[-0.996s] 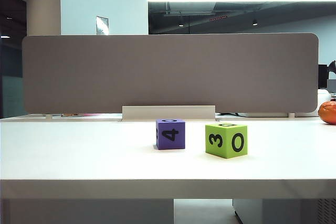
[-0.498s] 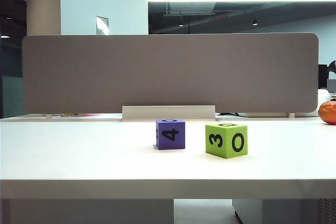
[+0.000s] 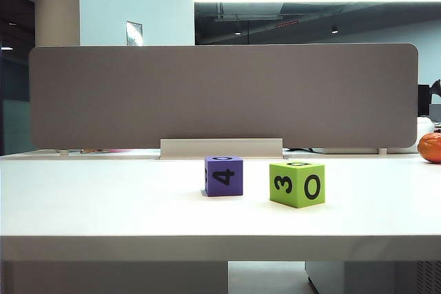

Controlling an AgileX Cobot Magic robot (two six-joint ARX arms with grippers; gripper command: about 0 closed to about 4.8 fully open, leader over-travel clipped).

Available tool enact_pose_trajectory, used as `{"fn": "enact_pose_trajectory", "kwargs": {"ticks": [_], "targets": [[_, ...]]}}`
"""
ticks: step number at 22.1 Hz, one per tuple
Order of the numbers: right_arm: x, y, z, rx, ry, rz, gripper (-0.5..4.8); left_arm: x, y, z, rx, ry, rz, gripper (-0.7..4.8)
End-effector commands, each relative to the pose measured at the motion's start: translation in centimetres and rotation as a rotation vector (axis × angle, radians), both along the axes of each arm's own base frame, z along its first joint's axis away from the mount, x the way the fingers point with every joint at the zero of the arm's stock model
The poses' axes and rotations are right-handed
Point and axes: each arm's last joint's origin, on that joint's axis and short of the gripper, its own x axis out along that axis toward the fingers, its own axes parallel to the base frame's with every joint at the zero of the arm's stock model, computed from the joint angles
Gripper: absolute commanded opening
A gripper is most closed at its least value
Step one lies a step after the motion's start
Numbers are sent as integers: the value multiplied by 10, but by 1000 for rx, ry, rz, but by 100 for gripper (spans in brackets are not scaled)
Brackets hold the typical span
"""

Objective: Stack one letter block on top of another letter block.

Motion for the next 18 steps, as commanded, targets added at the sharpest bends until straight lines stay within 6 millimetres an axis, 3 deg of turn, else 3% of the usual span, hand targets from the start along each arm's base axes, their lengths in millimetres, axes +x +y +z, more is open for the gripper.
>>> {"fn": "enact_pose_trajectory", "kwargs": {"ticks": [1,15,18], "targets": [[10,2,12,-1,37,74,-6,0,0,1,-3,-4,-9,-6],[62,14,38,21,233,276,-4,-1,-2,2,-28,0,-62,-6],[81,26,42,16,288,343,48,-1,-2,2,-27,0,-69,-6]]}}
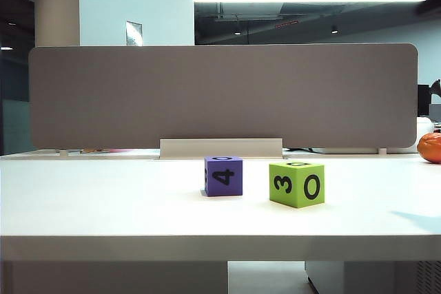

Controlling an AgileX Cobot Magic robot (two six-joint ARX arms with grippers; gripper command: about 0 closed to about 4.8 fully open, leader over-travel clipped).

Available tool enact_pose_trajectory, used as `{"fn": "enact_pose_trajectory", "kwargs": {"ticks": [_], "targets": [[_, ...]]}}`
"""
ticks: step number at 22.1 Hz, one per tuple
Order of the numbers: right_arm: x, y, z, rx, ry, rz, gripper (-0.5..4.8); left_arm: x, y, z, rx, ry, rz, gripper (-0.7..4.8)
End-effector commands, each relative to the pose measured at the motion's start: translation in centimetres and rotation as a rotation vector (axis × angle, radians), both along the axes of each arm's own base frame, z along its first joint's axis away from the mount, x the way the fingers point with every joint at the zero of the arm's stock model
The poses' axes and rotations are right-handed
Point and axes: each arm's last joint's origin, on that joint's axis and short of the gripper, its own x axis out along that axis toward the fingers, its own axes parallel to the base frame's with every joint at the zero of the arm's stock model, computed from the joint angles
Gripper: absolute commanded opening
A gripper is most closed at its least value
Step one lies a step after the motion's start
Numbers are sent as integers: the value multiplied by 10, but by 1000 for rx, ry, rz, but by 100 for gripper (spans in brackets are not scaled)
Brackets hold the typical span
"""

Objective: Stack one letter block on top of another letter block.

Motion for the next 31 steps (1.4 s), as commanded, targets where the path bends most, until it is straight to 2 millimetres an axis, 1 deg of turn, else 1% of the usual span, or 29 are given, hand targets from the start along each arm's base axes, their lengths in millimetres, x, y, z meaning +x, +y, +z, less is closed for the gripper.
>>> {"fn": "enact_pose_trajectory", "kwargs": {"ticks": [1,2,5,6,7,10,12,16,20,24,25,27,31], "targets": [[14,11,4,-5,30,61,66,0,0,3,-3,-14,-12,-6],[24,20,4,-10,61,98,92,0,0,3,-3,-13,-12,-6],[39,34,2,-33,109,137,128,0,0,2,-3,-9,-13,-6],[48,43,0,-83,135,178,149,0,-1,2,-3,-8,-28,-6],[52,47,-2,-107,150,190,170,0,-1,2,-3,-8,-33,-6],[65,61,-7,-166,202,218,264,0,-1,2,-3,-7,-38,-6],[73,67,-10,-195,246,213,302,0,-1,2,-3,-7,-39,-6],[85,77,-17,-221,291,222,339,-1,-2,1,-3,1,-82,-6],[94,82,-28,-274,319,240,339,-1,-5,-1,-4,22,-162,-6],[98,84,-40,-288,372,245,339,-2,-5,-1,-5,29,-174,-6],[99,84,-42,-292,382,243,347,-2,-5,-1,-5,29,-181,-6],[103,86,-50,-313,404,257,479,-2,-6,-1,-18,33,-229,-6],[106,88,-57,-355,398,266,479,-3,-7,-1,-21,34,-264,-6]]}}
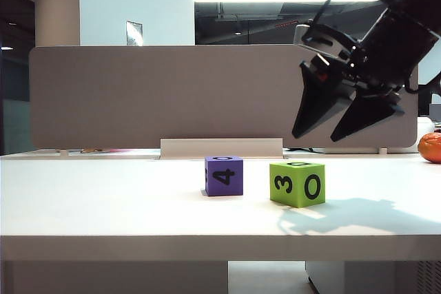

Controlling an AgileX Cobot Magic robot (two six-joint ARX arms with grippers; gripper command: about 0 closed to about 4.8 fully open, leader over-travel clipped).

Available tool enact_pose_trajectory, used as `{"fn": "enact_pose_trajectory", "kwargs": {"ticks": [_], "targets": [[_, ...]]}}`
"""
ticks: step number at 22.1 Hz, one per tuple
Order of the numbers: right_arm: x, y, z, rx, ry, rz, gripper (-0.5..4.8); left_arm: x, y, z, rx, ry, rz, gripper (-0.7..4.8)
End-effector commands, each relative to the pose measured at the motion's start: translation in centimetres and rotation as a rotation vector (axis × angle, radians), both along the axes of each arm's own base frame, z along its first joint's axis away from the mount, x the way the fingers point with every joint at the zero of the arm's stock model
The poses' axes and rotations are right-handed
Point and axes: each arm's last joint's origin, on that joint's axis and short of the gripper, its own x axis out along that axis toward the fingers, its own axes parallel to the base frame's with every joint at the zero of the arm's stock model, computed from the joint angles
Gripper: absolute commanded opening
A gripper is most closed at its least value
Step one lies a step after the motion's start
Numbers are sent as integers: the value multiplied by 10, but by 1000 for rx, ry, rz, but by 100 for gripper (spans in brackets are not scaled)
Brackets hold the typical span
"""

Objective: Stack one letter block on top of another letter block.

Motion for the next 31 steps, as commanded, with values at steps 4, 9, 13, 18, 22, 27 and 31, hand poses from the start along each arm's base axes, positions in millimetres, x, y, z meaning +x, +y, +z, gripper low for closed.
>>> {"fn": "enact_pose_trajectory", "kwargs": {"ticks": [4,9,13,18,22,27,31], "targets": [[8,4,-7,-38,-35,19,479,0,-1,3,-4,-13,-20,-6],[9,12,-12,-39,-35,38,479,0,-1,3,-4,-13,-19,-6],[11,19,-17,-37,-35,59,479,0,-1,3,-4,-15,-19,-6],[15,26,-26,-70,-49,43,479,0,-1,4,-4,-25,-19,-6],[22,28,-35,-105,-70,3,479,0,-1,4,-4,-27,-19,-6],[25,29,-37,-98,-86,3,479,0,-1,4,-4,-27,-19,-6],[27,30,-35,-91,-122,-8,479,0,-1,4,-3,-27,-19,-6]]}}
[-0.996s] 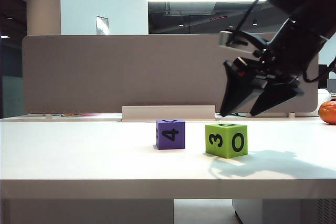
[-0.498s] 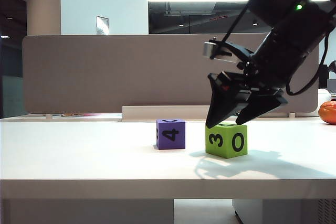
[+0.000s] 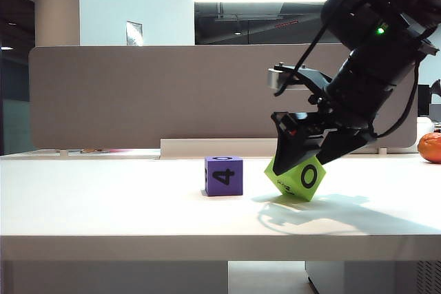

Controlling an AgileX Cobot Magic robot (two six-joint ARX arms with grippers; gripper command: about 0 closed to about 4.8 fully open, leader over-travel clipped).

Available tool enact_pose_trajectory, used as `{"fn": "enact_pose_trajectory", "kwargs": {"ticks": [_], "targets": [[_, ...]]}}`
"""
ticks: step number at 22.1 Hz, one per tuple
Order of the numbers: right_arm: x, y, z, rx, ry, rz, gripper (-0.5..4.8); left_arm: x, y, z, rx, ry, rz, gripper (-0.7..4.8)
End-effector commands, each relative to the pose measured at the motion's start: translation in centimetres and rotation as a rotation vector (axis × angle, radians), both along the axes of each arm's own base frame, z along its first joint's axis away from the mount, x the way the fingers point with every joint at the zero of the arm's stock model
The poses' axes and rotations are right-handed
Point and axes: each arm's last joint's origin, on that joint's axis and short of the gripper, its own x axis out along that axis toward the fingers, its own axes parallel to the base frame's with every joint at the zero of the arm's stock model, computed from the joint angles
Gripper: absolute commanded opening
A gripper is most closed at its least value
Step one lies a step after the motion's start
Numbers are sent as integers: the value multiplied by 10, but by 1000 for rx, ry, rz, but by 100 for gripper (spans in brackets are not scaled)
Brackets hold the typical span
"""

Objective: Stack one letter block on top of another letter block.

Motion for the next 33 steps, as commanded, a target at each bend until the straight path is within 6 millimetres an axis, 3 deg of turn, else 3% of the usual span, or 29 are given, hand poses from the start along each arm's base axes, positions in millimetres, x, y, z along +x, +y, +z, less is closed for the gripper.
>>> {"fn": "enact_pose_trajectory", "kwargs": {"ticks": [1,6,16,20,24,28,33], "targets": [[3,2,5,14,-56,-9,479,0,0,3,0,-16,-7,-6],[6,3,5,13,-90,-26,479,0,0,3,0,-16,-7,-6],[10,5,-15,2,-29,-14,479,0,0,3,0,-16,-7,-6],[12,6,-14,12,-48,-14,297,0,0,3,0,-16,-7,-6],[12,6,-13,17,-60,-13,214,0,0,3,-1,-15,-7,-6],[13,7,-7,28,-78,-10,209,0,0,3,-1,-15,-7,-6],[13,13,21,86,-146,29,209,0,0,3,-1,-15,-7,-6]]}}
